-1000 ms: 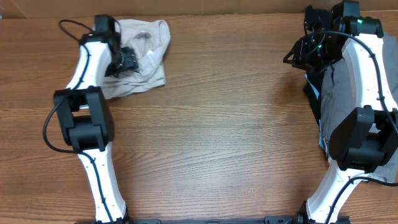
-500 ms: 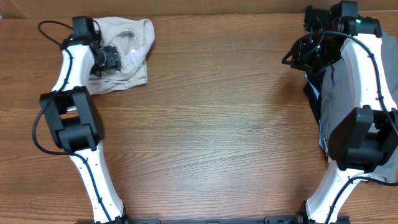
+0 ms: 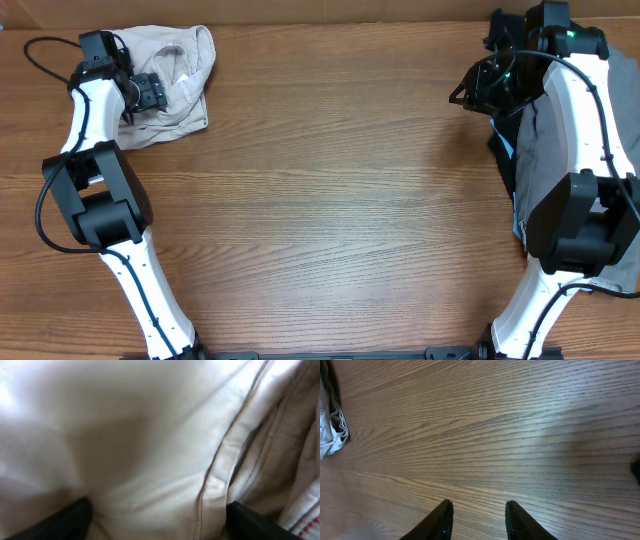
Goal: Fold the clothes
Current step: 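Drag the folded shorts to the top-left corner with the left gripper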
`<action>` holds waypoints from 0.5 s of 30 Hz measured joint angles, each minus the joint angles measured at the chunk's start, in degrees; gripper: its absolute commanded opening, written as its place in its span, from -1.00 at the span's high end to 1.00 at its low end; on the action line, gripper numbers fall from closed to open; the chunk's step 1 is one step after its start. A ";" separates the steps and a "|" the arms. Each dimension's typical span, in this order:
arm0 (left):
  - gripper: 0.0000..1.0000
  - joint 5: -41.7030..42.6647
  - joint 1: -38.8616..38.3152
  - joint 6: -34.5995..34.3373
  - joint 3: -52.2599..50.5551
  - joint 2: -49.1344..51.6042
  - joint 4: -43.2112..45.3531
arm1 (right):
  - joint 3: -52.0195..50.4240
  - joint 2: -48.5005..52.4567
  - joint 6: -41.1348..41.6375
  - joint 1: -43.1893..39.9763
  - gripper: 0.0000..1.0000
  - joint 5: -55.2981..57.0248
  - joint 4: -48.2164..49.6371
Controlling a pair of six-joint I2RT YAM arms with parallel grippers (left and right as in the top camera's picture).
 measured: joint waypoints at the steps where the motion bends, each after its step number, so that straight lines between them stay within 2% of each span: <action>1: -1.00 -0.13 -0.02 0.50 1.40 0.33 -1.77 | 0.00 0.00 0.02 0.00 0.24 0.04 -0.02; 4: -1.00 -0.72 -0.04 1.38 7.65 1.55 -9.40 | 0.00 0.00 0.04 0.00 0.10 0.04 -0.04; 6: -1.00 -0.94 -0.07 1.66 13.77 2.29 -16.85 | 0.00 0.00 0.09 0.00 -0.08 0.04 -0.04; 9: -1.00 -0.15 -0.37 1.68 24.04 2.75 -26.58 | 0.00 0.00 0.59 0.00 -0.70 0.02 0.22; 11: -1.00 2.40 -0.50 1.40 31.61 2.84 -33.81 | 0.00 0.00 1.29 0.00 -0.93 0.07 1.53; 12: -1.00 3.96 -0.76 1.20 35.10 2.84 -36.28 | 0.00 0.00 1.79 0.00 -1.00 0.11 2.38; 15: -1.00 9.51 -2.08 0.52 45.05 2.82 -42.97 | 0.00 0.00 4.11 0.00 -1.00 0.07 4.55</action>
